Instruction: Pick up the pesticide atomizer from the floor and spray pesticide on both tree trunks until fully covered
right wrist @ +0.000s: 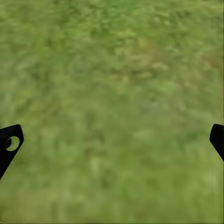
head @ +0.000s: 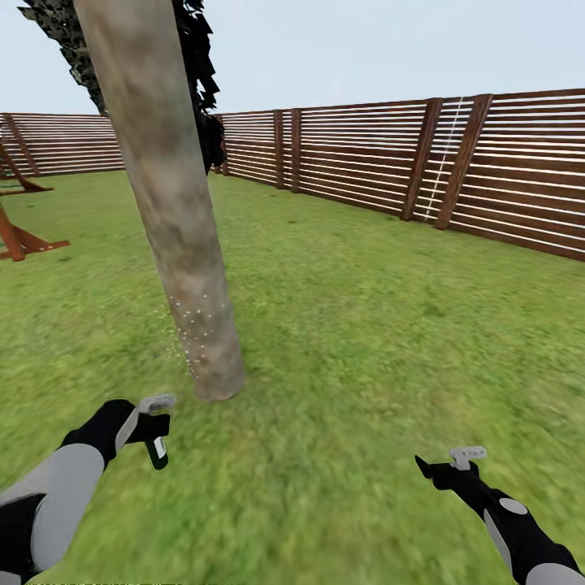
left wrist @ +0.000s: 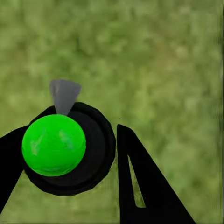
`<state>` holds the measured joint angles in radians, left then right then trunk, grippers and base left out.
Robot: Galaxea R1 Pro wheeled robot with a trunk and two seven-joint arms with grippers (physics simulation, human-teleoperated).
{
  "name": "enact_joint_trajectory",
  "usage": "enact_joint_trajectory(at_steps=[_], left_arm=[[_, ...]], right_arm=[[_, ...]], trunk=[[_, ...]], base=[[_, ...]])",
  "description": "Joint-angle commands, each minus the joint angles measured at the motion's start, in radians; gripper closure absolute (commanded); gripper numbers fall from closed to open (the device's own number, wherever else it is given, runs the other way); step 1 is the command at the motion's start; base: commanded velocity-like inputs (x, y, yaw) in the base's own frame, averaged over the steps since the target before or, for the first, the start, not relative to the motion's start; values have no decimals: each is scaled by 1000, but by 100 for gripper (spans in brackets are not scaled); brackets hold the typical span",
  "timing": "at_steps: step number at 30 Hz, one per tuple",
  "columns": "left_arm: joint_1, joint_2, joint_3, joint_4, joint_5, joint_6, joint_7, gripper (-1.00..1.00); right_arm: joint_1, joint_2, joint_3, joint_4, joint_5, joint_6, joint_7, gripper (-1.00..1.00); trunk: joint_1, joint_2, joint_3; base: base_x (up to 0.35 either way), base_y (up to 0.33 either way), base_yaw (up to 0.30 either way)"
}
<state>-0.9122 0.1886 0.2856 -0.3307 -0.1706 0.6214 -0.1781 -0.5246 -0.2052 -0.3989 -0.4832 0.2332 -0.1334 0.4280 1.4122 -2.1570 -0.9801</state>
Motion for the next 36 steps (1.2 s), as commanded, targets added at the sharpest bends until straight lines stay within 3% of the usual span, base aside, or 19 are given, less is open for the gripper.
enact_joint_trajectory(at_steps=[1, 7, 14, 26, 36], left_arm=[[5, -1, -1, -3, 3, -22, 0, 100], [32, 10, 0, -7, 4, -42, 3, 100], [33, 7, -5, -6, 3, -42, 23, 100], [33, -1, -9, -5, 3, -42, 23, 100], [33, 0, -8, -5, 3, -41, 23, 100]], right_arm=[[0, 0, 0, 0, 0, 0, 0, -100], [0, 1, 2, 1, 0, -1, 0, -100], [0, 1, 2, 3, 0, 0, 0, -100], [0, 1, 2, 5, 0, 0, 0, -100], [0, 3, 2, 6, 0, 0, 0, -100]], trunk=[[0, 0, 0], [0, 0, 0], [0, 0, 0], [0, 0, 0], [0, 0, 0]], base=[[6, 0, 53], [138, -140, 9], [173, -238, 7], [152, -266, 229], [5, -313, 30]])
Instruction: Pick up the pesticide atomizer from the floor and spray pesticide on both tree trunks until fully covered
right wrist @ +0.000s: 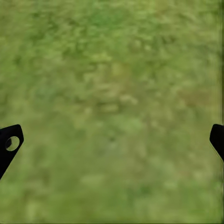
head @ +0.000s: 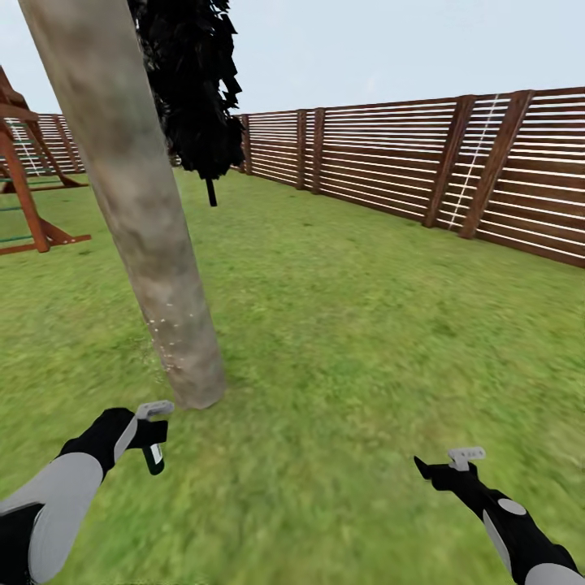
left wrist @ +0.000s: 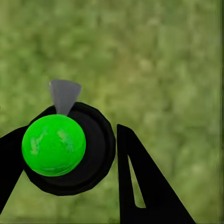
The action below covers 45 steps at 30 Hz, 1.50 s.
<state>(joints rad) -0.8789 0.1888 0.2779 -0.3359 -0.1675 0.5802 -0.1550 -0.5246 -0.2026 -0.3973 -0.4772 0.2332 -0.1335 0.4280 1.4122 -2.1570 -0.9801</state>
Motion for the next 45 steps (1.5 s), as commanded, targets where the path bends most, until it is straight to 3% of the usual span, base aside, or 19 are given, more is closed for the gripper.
enact_joint_trajectory(at_steps=[1, 18, 24, 45], left_arm=[[0, 2, 1, 0, 0, 0, 0, 100], [0, 8, -2, 0, -1, 0, 0, 100], [0, 8, -2, -1, 0, 1, 0, 100], [0, 6, -2, -2, 0, 0, 0, 100]], right_arm=[[0, 0, 0, 0, 0, 0, 0, -100], [0, 1, 1, 1, 0, 0, 0, -100], [0, 0, 1, 2, 0, 0, 0, -100], [0, 3, 2, 2, 2, 0, 0, -100]], trunk=[[0, 0, 0], [0, 0, 0], [0, 0, 0], [0, 0, 0]], base=[[53, -313, 176], [191, -286, 270], [160, -290, 33], [36, -309, 180]])
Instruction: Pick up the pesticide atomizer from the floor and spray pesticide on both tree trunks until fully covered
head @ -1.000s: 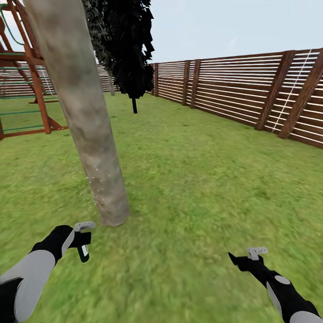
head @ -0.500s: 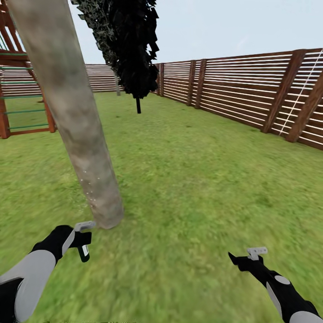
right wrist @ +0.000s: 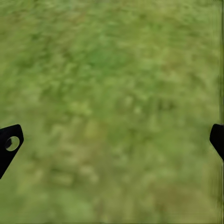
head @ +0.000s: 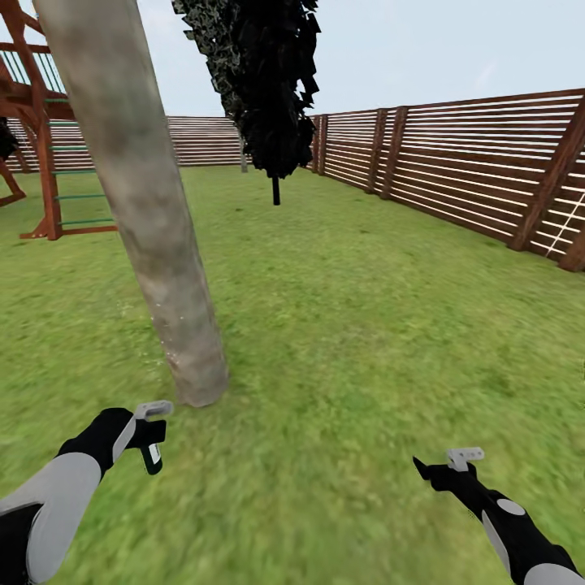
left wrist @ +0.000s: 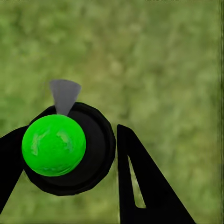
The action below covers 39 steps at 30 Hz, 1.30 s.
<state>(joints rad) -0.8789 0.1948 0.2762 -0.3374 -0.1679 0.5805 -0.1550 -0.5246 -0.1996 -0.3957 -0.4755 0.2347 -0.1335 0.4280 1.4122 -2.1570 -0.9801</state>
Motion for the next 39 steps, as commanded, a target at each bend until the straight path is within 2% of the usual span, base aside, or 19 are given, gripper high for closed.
enact_joint_trajectory(at_steps=[1, 8, 19, 23, 25, 28, 30, 32, 39], left_arm=[[0, 0, 0, 0, 0, 0, 0, 100], [0, 1, 0, 1, 0, -1, 0, 100], [0, 2, 1, 1, 0, -1, 0, 100], [1, -3, -2, 5, 0, -6, 2, 100], [-1, -7, -1, 6, -3, 1, 32, 100], [-3, -11, 4, 5, -2, 39, 130, 100], [-3, -31, 7, 2, 2, 60, 182, 100], [-2, -41, 6, 2, 4, 58, 182, 100], [-3, -40, 10, 0, 8, 67, 182, 100]], right_arm=[[0, 0, 0, 0, 0, 0, 0, -100], [0, 1, 0, 1, 0, 0, 0, -100], [0, 2, 0, 2, 0, 0, 0, -100], [0, 1, 0, 0, -1, 0, 0, -100], [0, 0, -1, -1, -1, 0, 1, -100], [0, 0, 0, -1, -1, 1, 2, -100], [0, 0, -1, -2, -1, 1, 3, -100], [0, -4, -2, -3, 0, 0, 3, -100], [0, -6, -2, -3, 0, 0, 3, -100]], trunk=[[0, 0, 0], [0, 0, 0], [0, 0, 0], [0, 0, 0], [0, 0, 0], [0, 0, 0], [0, 0, 0], [0, 0, 0], [0, 0, 0]], base=[[107, -310, 11], [117, -310, 54], [158, -303, 268], [114, -106, 278], [16, -11, 275], [3, -2, 173], [0, 0, 38], [0, 0, 5], [109, 0, -8]])
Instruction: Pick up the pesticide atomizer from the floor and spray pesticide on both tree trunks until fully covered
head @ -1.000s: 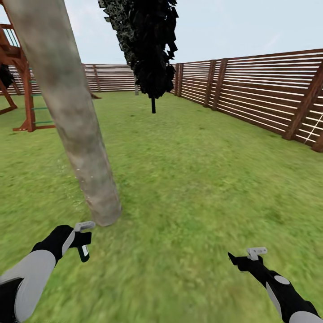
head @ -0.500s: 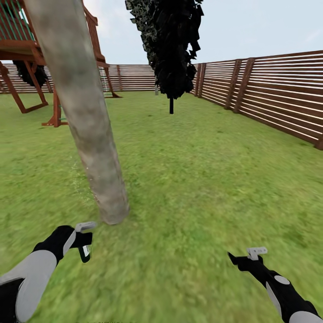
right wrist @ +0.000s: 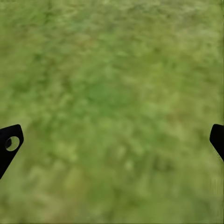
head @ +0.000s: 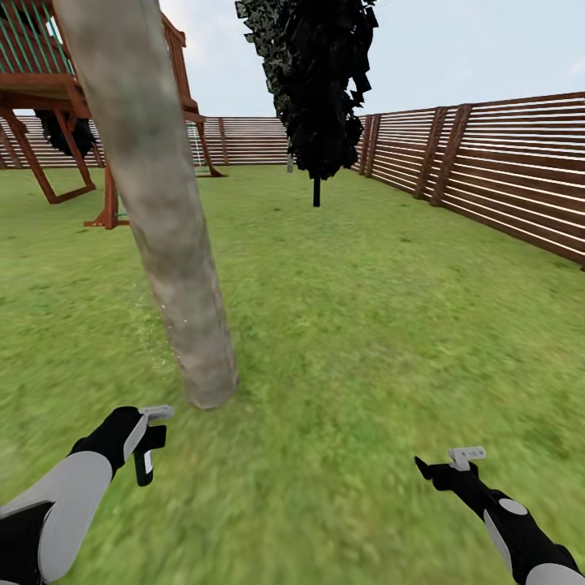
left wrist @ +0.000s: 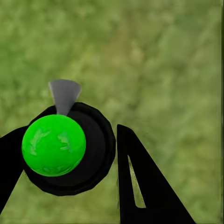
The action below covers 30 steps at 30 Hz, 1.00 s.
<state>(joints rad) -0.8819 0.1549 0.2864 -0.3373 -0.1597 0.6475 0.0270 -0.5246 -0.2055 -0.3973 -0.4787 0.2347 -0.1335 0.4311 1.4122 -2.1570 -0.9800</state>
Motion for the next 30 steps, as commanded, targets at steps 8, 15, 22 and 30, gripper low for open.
enact_joint_trajectory(at_steps=[8, 15, 22, 30], left_arm=[[0, 2, 7, -1, 3, 4, 0, 100], [0, 2, 4, -2, 5, 4, -1, 100], [0, 4, 4, -2, 5, 4, 0, 100], [0, 5, 4, -5, 5, 4, 1, 100]], right_arm=[[0, 0, 0, 0, 0, 0, 0, -100], [0, 0, 0, 0, 0, 0, 1, -100], [0, 1, 0, 0, 0, 0, 1, -100], [0, 1, 0, 0, 0, 0, 1, -100]], trunk=[[0, 0, 1], [0, 0, 1], [0, 0, 1], [0, 0, 1]], base=[[250, -143, -85], [73, -265, 158], [1, -274, 269], [-30, -107, 32]])
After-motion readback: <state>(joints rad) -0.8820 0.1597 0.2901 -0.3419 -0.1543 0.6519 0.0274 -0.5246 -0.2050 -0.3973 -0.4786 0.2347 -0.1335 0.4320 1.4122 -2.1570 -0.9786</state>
